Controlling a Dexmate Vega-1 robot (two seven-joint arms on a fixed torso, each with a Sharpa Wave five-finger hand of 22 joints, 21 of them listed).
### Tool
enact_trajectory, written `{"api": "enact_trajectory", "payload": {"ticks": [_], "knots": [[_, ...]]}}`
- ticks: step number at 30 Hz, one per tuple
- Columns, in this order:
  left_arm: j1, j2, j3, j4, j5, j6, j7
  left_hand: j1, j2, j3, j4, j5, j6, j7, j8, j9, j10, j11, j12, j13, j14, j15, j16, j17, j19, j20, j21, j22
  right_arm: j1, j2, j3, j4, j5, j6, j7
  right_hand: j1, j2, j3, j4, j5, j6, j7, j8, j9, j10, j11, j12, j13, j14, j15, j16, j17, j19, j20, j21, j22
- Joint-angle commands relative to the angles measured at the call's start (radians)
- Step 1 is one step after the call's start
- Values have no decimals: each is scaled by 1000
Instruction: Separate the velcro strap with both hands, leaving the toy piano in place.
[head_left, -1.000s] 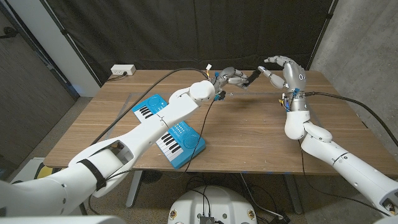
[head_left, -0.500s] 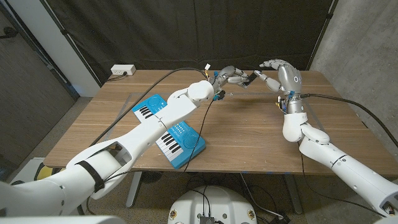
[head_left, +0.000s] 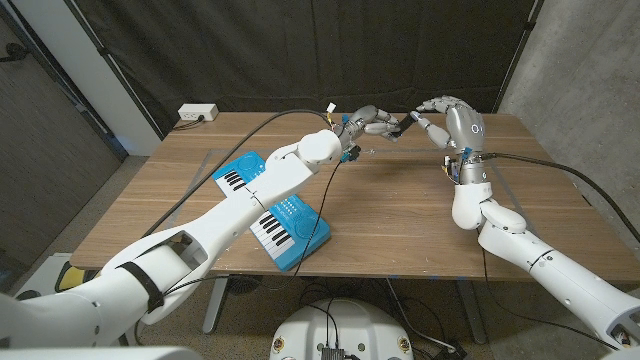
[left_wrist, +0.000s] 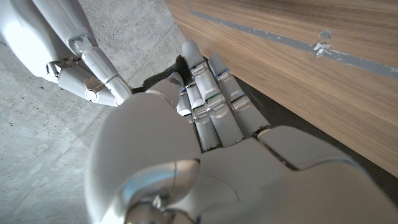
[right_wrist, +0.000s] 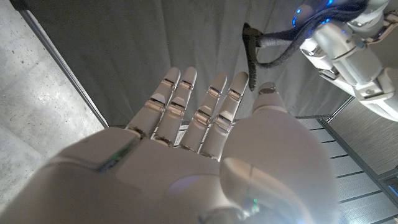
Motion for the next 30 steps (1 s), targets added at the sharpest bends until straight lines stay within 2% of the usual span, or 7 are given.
{"api": "enact_trajectory", "payload": {"ticks": [1, 16, 20, 24, 26, 28, 30], "knots": [[10, 11, -7, -18, -1, -5, -6, 0, -7, 10, 0, 7, 21, 37, -4, 5, 7, -11, -4, 3, -4, -2, 7, 4, -6, -9, 5, 3, 9, 11, -8, 2, -7, -13, -10, 25, 9, 9, -13, 3, 18, 5, 9, 1, 19, 0, 6, 0, 15, -133, 0, 2, 11, -41, 3, 3], [22, 19, -17, -33, 4, -9, 9, -2, -8, 12, 0, 7, 22, 37, -6, 5, 7, -10, -5, 8, -3, -3, 8, 4, -8, -10, 6, 3, 16, 26, -7, 24, -5, -5, -67, 113, 74, 63, -37, -9, 105, 15, 58, 15, 176, 17, 32, 5, 120, -161, 2, 5, 14, -126, 8, 10], [21, 20, -16, -36, 8, -6, 11, -3, -8, 13, 0, 7, 21, 36, -6, 5, 10, -11, -5, 9, -4, -4, 8, 4, -9, -9, 7, 3, 5, 21, -4, -4, 0, -30, -37, 117, 126, 87, -6, 2, 17, 74, 57, 81, 147, 17, 43, 42, 137, -167, 12, 27, 7, -132, 11, 18], [19, 19, -14, -36, 12, -1, 12, -3, -8, 14, 0, 7, 22, 36, -6, 6, 10, -11, -6, 10, -3, -3, 8, 5, -10, -9, 7, 3, -15, -1, 7, -50, 24, -42, 26, 121, 145, 176, 63, -12, -62, 120, 113, 238, 107, 23, 99, 148, 138, -167, 36, 76, 8, -110, 25, 27], [18, 18, -13, -34, 13, -1, 11, -3, -8, 14, 0, 7, 22, 37, -7, 6, 8, -10, -6, 11, -4, -3, 8, 5, -11, -10, 7, 3, -11, 7, 7, -35, 25, -20, -3, 131, 144, 197, 65, -19, -67, 131, 130, 269, 93, 30, 108, 173, 134, -166, 45, 93, 15, -92, 31, 28], [17, 17, -12, -33, 14, -1, 11, -4, -8, 14, 0, 7, 22, 37, -7, 6, 8, -10, -7, 12, -5, -5, 8, 5, -13, -10, 7, 3, -20, -3, 13, -54, 45, -18, 32, 117, 111, 227, 75, 41, -17, 122, 218, 354, 140, 16, 145, 223, 176, -164, 67, 113, 72, -79, 58, 25], [16, 15, -12, -31, 14, -1, 11, -4, -8, 15, 0, 7, 22, 37, -7, 6, 10, -12, -7, 12, -6, -3, 8, 5, -14, -9, 7, 3, -24, -2, 17, -61, 53, -21, 45, 114, 109, 231, 76, 50, -24, 120, 229, 370, 139, 16, 146, 231, 181, -163, 67, 115, 81, -78, 62, 24]]}}
